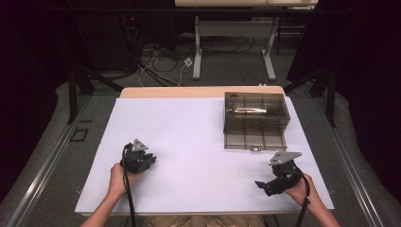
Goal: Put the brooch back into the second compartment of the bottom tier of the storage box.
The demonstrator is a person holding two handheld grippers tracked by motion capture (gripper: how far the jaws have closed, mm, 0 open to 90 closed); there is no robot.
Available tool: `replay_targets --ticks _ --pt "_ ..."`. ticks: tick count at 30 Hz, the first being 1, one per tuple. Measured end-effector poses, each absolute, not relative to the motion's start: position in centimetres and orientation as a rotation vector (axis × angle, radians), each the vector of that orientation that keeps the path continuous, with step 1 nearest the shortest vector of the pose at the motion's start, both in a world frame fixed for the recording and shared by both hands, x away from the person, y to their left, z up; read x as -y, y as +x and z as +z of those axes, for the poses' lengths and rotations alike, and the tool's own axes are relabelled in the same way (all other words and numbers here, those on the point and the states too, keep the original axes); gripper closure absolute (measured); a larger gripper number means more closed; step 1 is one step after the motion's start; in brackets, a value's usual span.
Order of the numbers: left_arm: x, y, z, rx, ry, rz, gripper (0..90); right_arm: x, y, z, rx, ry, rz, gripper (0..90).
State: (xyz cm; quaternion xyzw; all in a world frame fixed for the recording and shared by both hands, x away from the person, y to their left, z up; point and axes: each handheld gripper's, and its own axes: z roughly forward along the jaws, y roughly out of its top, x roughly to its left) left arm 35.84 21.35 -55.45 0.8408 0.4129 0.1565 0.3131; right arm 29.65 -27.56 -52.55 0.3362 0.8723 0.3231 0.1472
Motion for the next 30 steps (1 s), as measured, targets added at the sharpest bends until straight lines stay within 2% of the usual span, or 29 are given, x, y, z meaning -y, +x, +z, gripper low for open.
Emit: replay_targets --ticks 30 --pt "-18.0 34.4 -53.7 -0.966 2.217 0.412 76.5 27.6 29.6 -52.5 -2.512 0.969 0.921 0.0"
